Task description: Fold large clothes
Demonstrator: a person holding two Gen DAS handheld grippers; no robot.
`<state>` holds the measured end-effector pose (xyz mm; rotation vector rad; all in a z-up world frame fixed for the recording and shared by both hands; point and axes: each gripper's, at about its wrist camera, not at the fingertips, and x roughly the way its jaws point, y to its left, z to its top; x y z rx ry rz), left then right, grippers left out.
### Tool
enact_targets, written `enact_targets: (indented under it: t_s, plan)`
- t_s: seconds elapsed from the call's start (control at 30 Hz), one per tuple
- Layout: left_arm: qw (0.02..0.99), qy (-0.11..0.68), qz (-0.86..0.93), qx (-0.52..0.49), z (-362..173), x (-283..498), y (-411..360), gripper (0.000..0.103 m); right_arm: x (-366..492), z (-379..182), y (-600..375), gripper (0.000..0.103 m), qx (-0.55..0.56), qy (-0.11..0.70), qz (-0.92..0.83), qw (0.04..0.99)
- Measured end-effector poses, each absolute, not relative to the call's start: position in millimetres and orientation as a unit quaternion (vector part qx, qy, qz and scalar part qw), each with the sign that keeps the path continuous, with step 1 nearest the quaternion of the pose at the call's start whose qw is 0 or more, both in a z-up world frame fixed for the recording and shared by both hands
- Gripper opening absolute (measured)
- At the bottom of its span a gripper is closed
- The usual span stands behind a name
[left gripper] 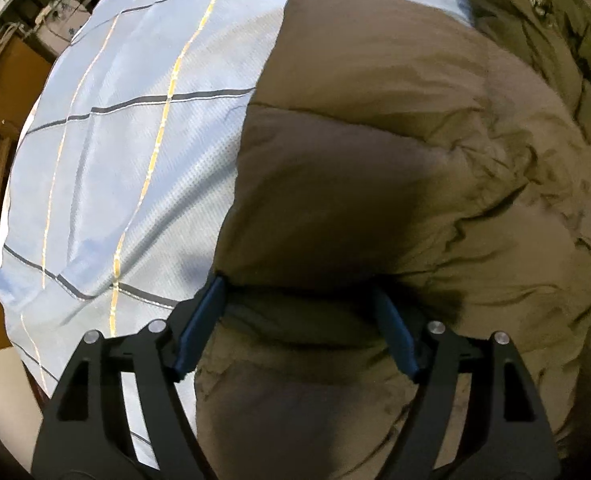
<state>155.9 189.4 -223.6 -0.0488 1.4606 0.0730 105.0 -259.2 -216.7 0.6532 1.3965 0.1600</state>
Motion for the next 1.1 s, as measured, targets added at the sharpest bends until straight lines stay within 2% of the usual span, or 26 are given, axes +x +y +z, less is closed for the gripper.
enact_targets:
  t_s: [0.1, 0.2, 0.23, 0.27, 0.3, 0.37, 0.4, 0.47, 0.5, 0.53, 0.57, 0.7, 0.93, 1.1]
  plan:
    - [0.766, 0.64, 0.036, -0.05, -200.2, 156.7, 195.3, 0.078, 107.2, -195.3, -256.8, 0.012, 0.268, 0.592, 0.05, 0.758]
    - [0.8, 0.596, 0.035, -0.058, -173.1, 159.2, 192.8, 0.085, 110.1, -167.5, -243.4, 0.031, 0.221, 0.547, 0.036, 0.806]
    - [0.808, 0.585, 0.036, -0.054, -168.5, 159.7, 190.4, 0.085, 109.9, -158.0, -239.0, 0.058, 0.214, 0.528, 0.028, 0.822]
    - [0.815, 0.577, 0.032, -0.05, -166.4, 158.6, 186.4, 0.085, 109.6, -153.2, -236.4, 0.09, 0.213, 0.513, 0.029, 0.831]
    - [0.818, 0.573, 0.021, -0.041, -166.9, 160.9, 178.9, 0.085, 110.3, -150.8, -229.5, 0.095, 0.213, 0.502, 0.048, 0.837]
    - [0.815, 0.579, 0.008, -0.021, -168.2, 149.7, 148.1, 0.085, 112.1, -153.9, -213.7, 0.093, 0.197, 0.514, 0.087, 0.83]
    - [0.809, 0.588, 0.003, 0.0, -176.0, 144.4, 135.1, 0.085, 113.9, -159.7, -199.8, 0.09, 0.183, 0.527, 0.106, 0.823]
    - [0.797, 0.603, -0.003, 0.03, -188.1, 143.1, 119.3, 0.085, 113.6, -173.2, -183.6, 0.065, 0.169, 0.554, 0.13, 0.805]
    - [0.789, 0.613, -0.006, 0.046, -196.2, 144.6, 110.4, 0.085, 115.0, -187.4, -173.3, 0.058, 0.169, 0.579, 0.142, 0.785]
    - [0.785, 0.617, -0.006, 0.057, -200.6, 141.3, 104.1, 0.085, 114.9, -196.1, -168.0, 0.047, 0.173, 0.596, 0.148, 0.77]
    - [0.783, 0.618, -0.005, 0.068, -205.3, 139.5, 100.6, 0.085, 114.6, -206.1, -163.3, 0.045, 0.177, 0.612, 0.151, 0.755]
    - [0.782, 0.618, 0.0, 0.083, -210.9, 140.4, 98.0, 0.089, 123.7, -234.6, -152.2, 0.045, 0.153, 0.639, 0.128, 0.743]
    - [0.792, 0.61, 0.023, 0.01, -204.7, 154.6, 112.0, 0.089, 176.1, -238.2, -169.2, 0.044, 0.126, 0.593, 0.065, 0.793]
    - [0.791, 0.609, 0.028, 0.054, -210.1, 158.1, 97.0, 0.09, 190.8, -247.0, -168.1, 0.045, 0.139, 0.59, 0.057, 0.794]
